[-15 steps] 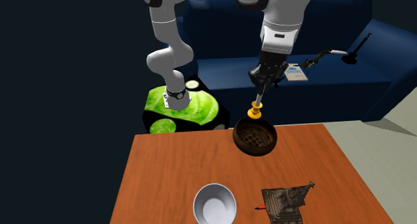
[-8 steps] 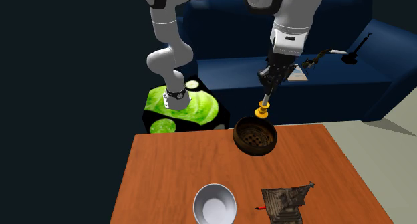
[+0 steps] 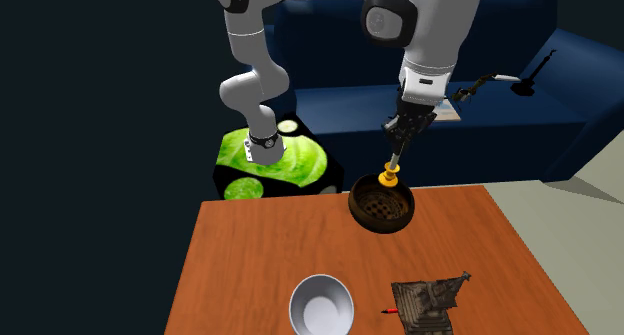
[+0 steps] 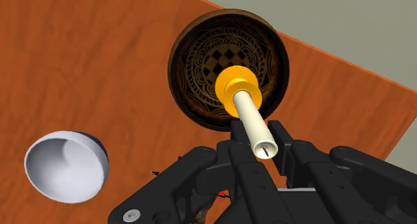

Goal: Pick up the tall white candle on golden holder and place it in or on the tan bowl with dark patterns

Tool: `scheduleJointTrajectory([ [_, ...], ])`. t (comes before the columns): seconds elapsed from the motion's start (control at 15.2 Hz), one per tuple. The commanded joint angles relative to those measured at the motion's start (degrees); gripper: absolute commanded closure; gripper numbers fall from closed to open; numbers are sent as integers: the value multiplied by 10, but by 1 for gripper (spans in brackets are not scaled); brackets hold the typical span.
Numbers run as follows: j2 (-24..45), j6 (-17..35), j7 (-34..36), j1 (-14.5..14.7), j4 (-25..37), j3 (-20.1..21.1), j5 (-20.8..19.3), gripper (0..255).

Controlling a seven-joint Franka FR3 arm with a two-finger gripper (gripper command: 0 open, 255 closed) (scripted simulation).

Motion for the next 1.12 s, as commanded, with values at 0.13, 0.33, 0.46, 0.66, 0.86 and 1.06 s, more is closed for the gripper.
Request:
scheduleJointTrajectory([
  [0.13,0,32,-1,0,-32,0,0,255],
  [0.33,2,55,-1,0,-53,0,0,255],
  [0.46,4,70,0,0,-66,0,-1,255],
  [0.66,7,90,0,0,-83,0,-2,255],
  [0.86,8,90,0,0,-82,0,-2,255],
  [1.06,8,90,0,0,-82,0,-2,255],
])
